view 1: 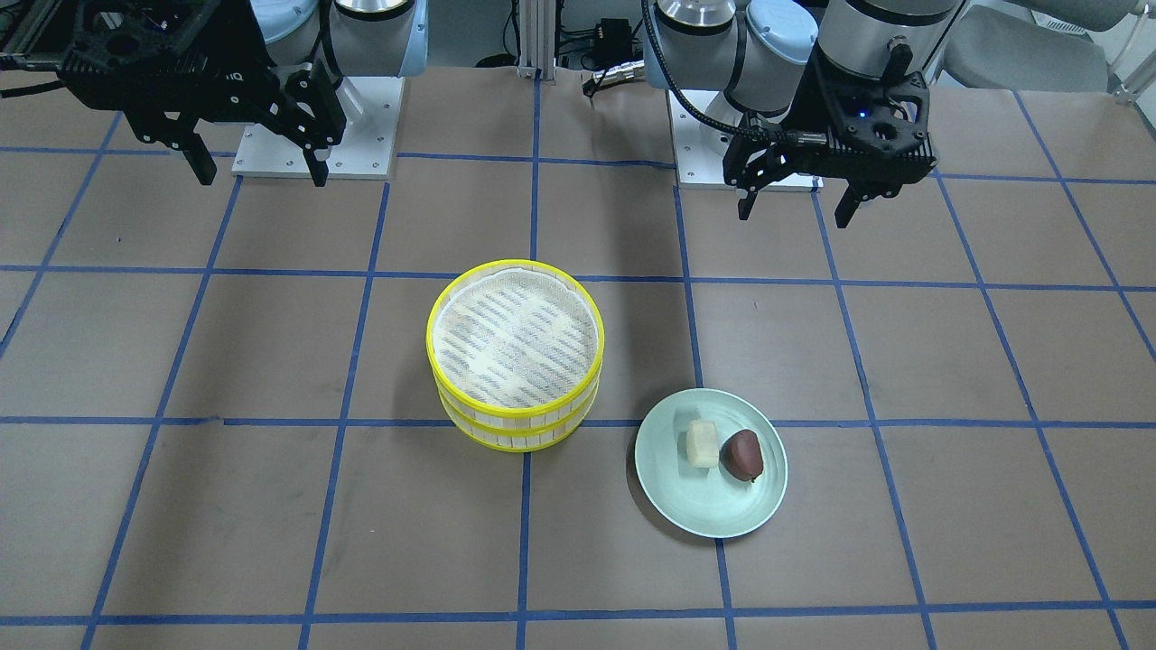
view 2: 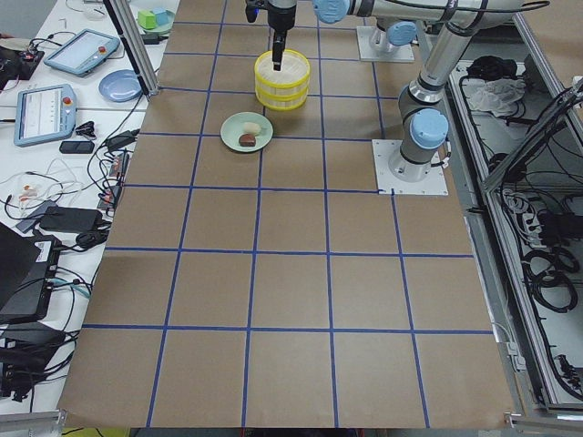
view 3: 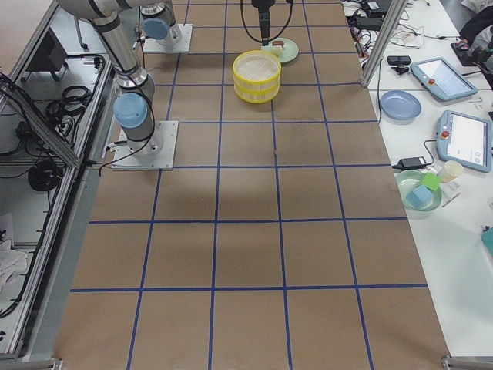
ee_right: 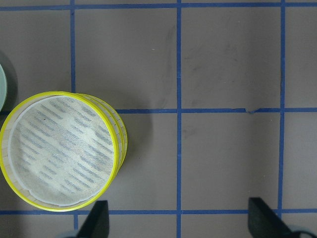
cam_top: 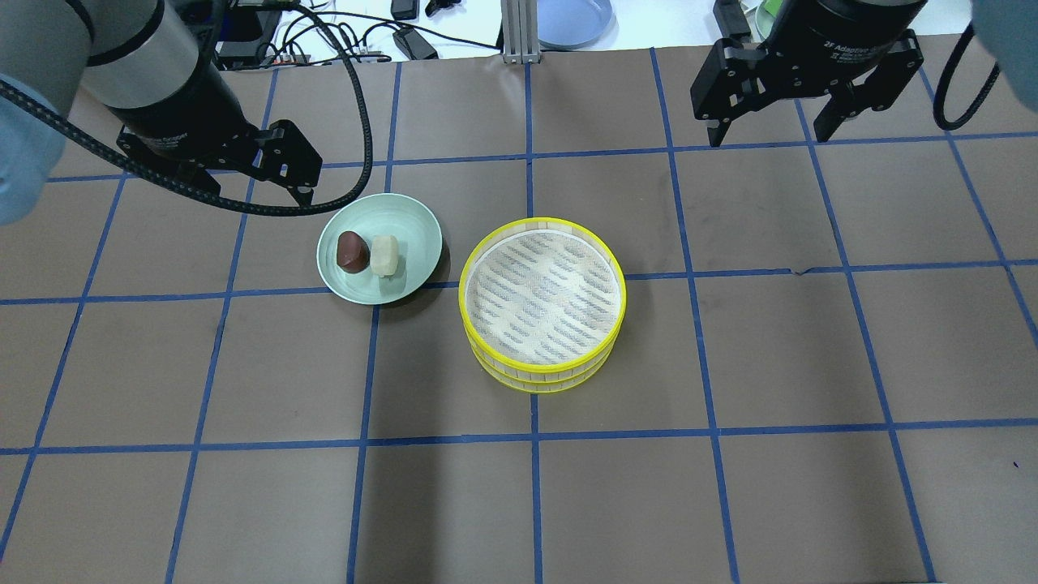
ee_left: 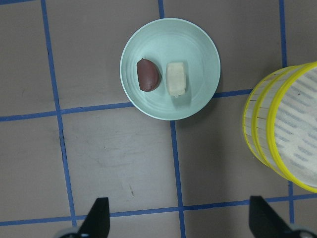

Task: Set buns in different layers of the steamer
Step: 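Move the left gripper to the plate while the right approaches the steamer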

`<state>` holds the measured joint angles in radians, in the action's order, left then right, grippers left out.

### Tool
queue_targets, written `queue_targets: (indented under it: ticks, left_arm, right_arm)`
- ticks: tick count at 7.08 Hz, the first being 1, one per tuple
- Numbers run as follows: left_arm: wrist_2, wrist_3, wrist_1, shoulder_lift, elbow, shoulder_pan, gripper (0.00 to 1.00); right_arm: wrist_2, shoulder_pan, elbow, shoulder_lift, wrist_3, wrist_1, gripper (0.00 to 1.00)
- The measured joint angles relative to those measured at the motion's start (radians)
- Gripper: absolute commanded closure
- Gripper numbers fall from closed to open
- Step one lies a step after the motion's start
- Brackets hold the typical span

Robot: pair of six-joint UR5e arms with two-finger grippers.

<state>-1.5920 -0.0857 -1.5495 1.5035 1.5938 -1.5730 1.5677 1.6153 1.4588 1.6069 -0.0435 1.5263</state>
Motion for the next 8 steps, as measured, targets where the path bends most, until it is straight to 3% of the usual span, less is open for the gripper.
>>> queue_targets:
  ticks: [4, 6, 8]
  left_arm:
    - [-0.003, 0.000, -0.023, -0.007, 0.000, 0.002, 0.00]
    - [-0.001, -0.020, -0.026, 0.013, 0.008, 0.012, 0.00]
    - [0.005, -0.026, 0.137, 0.080, 0.067, 0.018, 0.00]
  right_arm:
    - [0.004, 0.000, 0.001, -0.002, 0.004, -0.001, 0.00]
    - [-0.004, 0.003, 0.060, -0.008, -0.014, 0.016, 0.00]
    - [-0.007, 0.025, 0.155, -0.014, -0.063, 0.074, 0.00]
